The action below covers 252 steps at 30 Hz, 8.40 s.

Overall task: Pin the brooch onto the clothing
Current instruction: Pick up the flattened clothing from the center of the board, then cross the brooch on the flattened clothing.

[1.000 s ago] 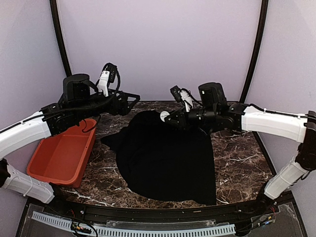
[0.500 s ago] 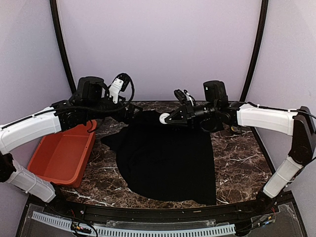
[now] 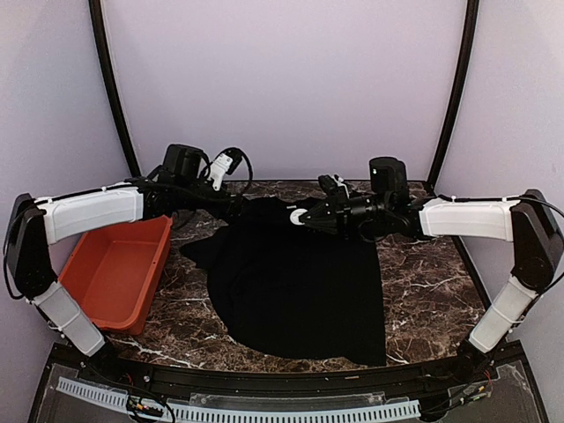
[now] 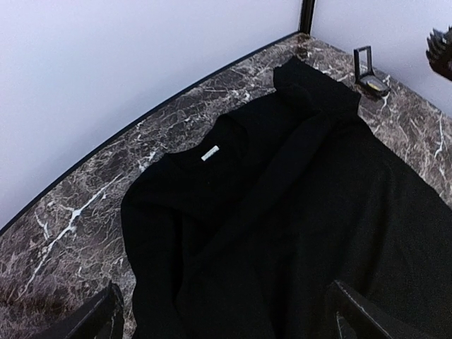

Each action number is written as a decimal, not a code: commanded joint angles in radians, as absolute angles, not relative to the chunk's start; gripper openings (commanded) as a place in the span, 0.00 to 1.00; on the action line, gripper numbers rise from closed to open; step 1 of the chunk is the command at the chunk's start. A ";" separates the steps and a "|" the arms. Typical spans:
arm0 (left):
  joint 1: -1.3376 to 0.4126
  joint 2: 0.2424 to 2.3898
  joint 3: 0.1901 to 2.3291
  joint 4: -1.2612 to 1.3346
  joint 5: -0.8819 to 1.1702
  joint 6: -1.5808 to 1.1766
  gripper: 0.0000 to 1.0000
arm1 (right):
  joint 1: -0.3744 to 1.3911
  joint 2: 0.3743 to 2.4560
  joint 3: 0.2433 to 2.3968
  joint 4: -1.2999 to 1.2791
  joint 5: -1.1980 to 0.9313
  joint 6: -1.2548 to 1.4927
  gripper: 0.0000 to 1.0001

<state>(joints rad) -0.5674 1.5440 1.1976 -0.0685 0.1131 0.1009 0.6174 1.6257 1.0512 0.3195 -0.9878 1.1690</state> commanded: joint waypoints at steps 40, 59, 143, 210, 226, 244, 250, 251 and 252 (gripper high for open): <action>-0.418 2.107 1.538 -0.189 0.377 0.469 0.27 | 0.604 1.519 1.050 0.003 -0.741 1.009 0.00; -0.577 1.873 1.381 -0.136 0.096 0.324 0.01 | 0.601 1.825 1.170 0.117 -0.809 1.201 0.00; -0.864 1.804 1.263 -0.185 -0.217 0.293 0.01 | 0.633 2.079 1.286 0.387 -0.900 1.482 0.00; -0.913 1.645 0.938 0.346 -0.295 0.912 0.01 | 0.680 1.881 1.229 0.077 -0.891 1.327 0.00; -0.914 1.609 0.898 0.376 -0.242 0.898 0.01 | 0.686 1.928 1.148 0.375 -0.899 1.511 0.00; -0.936 1.615 0.876 0.408 -0.244 0.911 0.01 | 0.670 1.964 1.161 0.405 -0.899 1.549 0.00; -0.940 1.616 0.872 0.412 -0.244 0.914 0.01 | 0.661 1.969 1.165 0.372 -0.897 1.536 0.00; -0.942 1.616 0.872 0.413 -0.243 0.917 0.01 | 0.659 1.970 1.162 0.372 -0.895 1.535 0.00; -0.943 1.616 0.871 0.413 -0.242 0.918 0.01 | 0.655 1.968 1.159 0.374 -0.894 1.536 0.00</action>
